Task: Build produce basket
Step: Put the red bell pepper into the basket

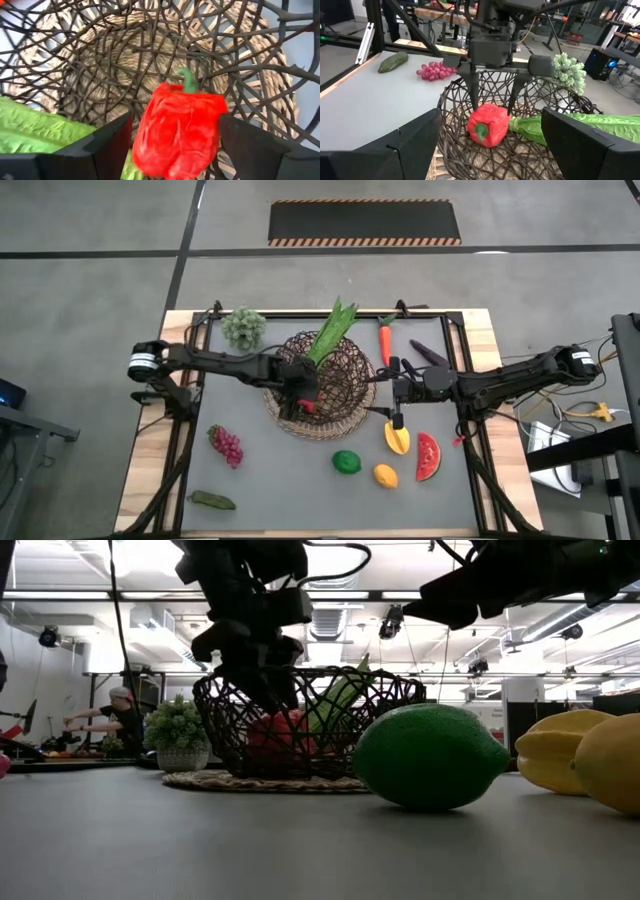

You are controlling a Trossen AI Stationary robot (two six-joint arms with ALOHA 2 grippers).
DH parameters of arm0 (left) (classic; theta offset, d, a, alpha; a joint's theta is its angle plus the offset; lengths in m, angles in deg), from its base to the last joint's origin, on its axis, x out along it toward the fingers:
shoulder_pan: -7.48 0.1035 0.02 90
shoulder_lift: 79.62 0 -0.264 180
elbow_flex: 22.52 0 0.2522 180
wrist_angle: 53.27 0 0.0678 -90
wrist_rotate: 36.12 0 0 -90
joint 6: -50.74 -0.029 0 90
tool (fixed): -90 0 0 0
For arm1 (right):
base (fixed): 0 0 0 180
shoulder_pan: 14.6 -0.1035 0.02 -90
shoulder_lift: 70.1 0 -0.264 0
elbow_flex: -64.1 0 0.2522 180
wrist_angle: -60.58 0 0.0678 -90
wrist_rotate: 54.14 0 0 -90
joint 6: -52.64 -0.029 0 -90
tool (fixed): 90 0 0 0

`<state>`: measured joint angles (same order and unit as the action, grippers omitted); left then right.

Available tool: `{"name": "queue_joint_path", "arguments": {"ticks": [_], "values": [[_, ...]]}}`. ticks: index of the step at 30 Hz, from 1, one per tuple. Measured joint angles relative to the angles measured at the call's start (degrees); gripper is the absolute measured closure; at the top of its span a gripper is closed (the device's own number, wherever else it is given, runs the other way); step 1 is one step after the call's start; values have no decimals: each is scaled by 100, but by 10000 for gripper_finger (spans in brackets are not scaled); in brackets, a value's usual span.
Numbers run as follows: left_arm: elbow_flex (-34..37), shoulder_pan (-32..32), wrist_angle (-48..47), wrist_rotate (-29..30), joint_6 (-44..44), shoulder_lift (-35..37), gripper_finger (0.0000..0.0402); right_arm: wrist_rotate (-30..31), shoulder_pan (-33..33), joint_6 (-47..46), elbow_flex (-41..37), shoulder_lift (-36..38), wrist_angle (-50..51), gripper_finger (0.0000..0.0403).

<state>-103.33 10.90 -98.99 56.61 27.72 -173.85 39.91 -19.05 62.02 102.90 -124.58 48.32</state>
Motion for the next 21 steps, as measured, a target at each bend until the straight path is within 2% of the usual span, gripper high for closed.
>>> {"name": "queue_joint_path", "arguments": {"ticks": [3, 11, 17, 21], "values": [[0, 40, -11, -190, 2, -85, 123, 2, 0, -84, 0, 5, -4, 76], [7, 112, -38, -215, 15, -91, 131, 6, 0, -87, 0, -4, -2, 76], [7, 135, -18, -182, 14, -66, 180, 14, 0, -123, 0, -4, -2, 76], [-47, 151, -53, 112, 20, -45, 216, 20, 0, -202, 0, -4, 0, 76]]}}
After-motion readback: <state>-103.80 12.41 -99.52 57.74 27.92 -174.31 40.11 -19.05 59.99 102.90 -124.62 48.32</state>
